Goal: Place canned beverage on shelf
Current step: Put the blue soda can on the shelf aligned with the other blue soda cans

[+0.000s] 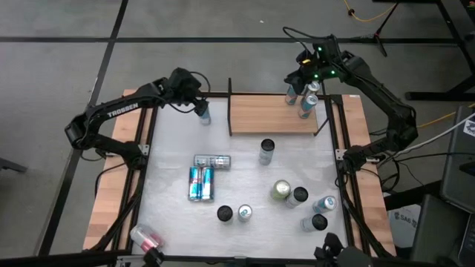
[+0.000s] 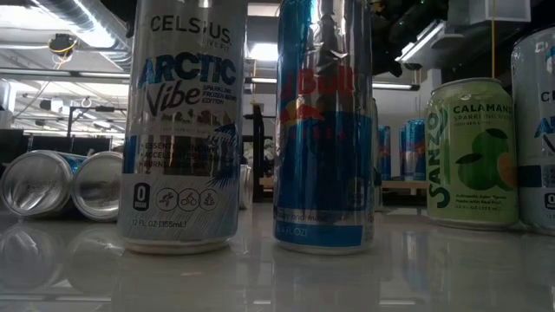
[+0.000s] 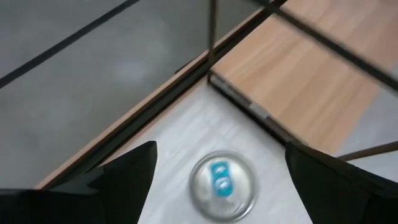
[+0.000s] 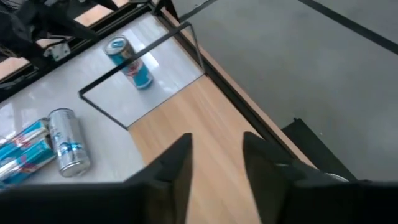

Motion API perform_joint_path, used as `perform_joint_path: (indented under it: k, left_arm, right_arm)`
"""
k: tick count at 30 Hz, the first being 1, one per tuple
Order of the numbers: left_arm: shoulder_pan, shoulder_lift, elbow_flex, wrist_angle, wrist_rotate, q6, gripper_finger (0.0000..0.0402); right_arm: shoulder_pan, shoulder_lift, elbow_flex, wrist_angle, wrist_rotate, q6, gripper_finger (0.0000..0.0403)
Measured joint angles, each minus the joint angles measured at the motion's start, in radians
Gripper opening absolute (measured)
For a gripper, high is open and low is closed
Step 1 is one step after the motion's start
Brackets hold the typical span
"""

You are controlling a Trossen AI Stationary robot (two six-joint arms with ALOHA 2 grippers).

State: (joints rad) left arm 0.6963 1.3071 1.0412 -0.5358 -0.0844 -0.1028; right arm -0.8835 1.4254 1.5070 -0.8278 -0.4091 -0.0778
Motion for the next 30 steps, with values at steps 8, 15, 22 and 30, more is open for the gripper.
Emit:
perform_joint_path:
  k: [8, 15, 22, 30]
  left_arm:
    - [0.015, 0.0, 0.0, -0.056, -0.008, 0.0, 0.0345]
    - [0.015, 0.0, 0.0, -0.05, -0.008, 0.0, 0.0345]
    - [0.015, 0.0, 0.0, -0.05, -0.036, 0.0, 0.0345]
    - [0.006, 0.017, 0.0, -0.051, -0.039, 0.0, 0.0349]
  right_arm:
    - [0.0, 0.0, 0.0, 0.023, 0.035, -0.001, 0.0216]
    - [0.0, 0.0, 0.0, 0.019, 0.039, -0.005, 0.0221]
    - [0.0, 0.0, 0.0, 0.018, 0.039, -0.006, 0.0221]
    - [0.0, 0.0, 0.0, 0.018, 0.039, -0.006, 0.0221]
